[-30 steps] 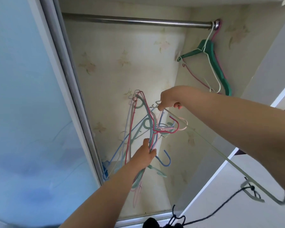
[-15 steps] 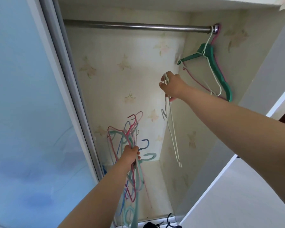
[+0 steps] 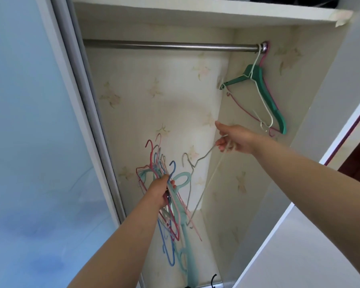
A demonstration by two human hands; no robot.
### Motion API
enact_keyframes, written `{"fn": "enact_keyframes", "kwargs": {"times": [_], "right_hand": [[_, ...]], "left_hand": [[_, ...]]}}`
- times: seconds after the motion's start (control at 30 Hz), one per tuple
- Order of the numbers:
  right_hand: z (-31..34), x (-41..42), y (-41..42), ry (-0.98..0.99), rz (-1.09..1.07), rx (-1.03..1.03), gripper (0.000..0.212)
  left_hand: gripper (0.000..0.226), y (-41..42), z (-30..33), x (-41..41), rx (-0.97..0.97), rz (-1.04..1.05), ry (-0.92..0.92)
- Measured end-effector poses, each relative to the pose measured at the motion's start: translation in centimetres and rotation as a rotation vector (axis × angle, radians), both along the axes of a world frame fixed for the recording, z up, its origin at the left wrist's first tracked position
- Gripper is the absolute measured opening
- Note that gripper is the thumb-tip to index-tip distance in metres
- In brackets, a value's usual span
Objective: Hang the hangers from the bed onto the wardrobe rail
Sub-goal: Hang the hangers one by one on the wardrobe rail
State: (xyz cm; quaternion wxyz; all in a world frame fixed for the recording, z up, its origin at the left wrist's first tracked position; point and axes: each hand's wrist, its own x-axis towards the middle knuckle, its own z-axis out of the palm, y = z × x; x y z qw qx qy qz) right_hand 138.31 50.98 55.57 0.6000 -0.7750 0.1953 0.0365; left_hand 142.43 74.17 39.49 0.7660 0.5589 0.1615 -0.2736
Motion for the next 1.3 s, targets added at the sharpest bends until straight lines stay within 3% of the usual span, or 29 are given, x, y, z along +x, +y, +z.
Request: {"fn": "enact_keyframes", "kwargs": {"times": [0.07,0.2,0.33,0.43,0.53,0.63,0.8,1.0,1.17,1.3], "right_hand": [[-0.1,-0.2,-0.1,0.046,-0.087,-0.163,0.037],[0.4,-1.9,-0.1,0.081,0.069,-0.504,0.01],[2.2,-3.4,0.9,0.024,0.029,-0.751,0.025],[3.7,-4.0,1.0,-0.175,-0.139,-0.869,0.027],[4.0,-4.6,1.5,-0.438,-0.329,-0.725,0.029],[3.1,-5.3,2.8,-0.605,-0.381,-0.58,0.032],[3.0,-6.4,4.7,-0.81,-0.45,-0.59,0.029],[4.6,-5.0,3.9,-0.663,-0.511,-0.642,0.022],[5.9,-2.3,0.7,-0.353,-0.434,-0.638,0.036],[5.3,-2.0,-1.9,-0.361,-0.599,-0.541,0.044]], "left_hand": [[0.021,-0.2,0.5,0.0,-0.012,0.008,-0.003],[0.019,-0.2,1.5,0.1,-0.041,0.02,-0.005],[0.014,0.5,1.8,0.4,-0.023,0.026,-0.036],[0.013,1.1,1.8,0.3,-0.008,0.036,-0.031],[0.017,1.4,2.6,-0.1,-0.054,0.05,-0.02],[0.016,1.6,4.0,-0.4,-0.093,0.03,-0.017],[0.016,2.1,5.9,-1.3,-0.14,-0.045,-0.069],[0.02,3.0,7.4,-2.6,-0.19,-0.133,-0.091],[0.015,3.5,8.8,-2.8,-0.181,-0.16,-0.124],[0.016,3.1,9.2,-2.5,-0.234,-0.151,-0.14]]}}
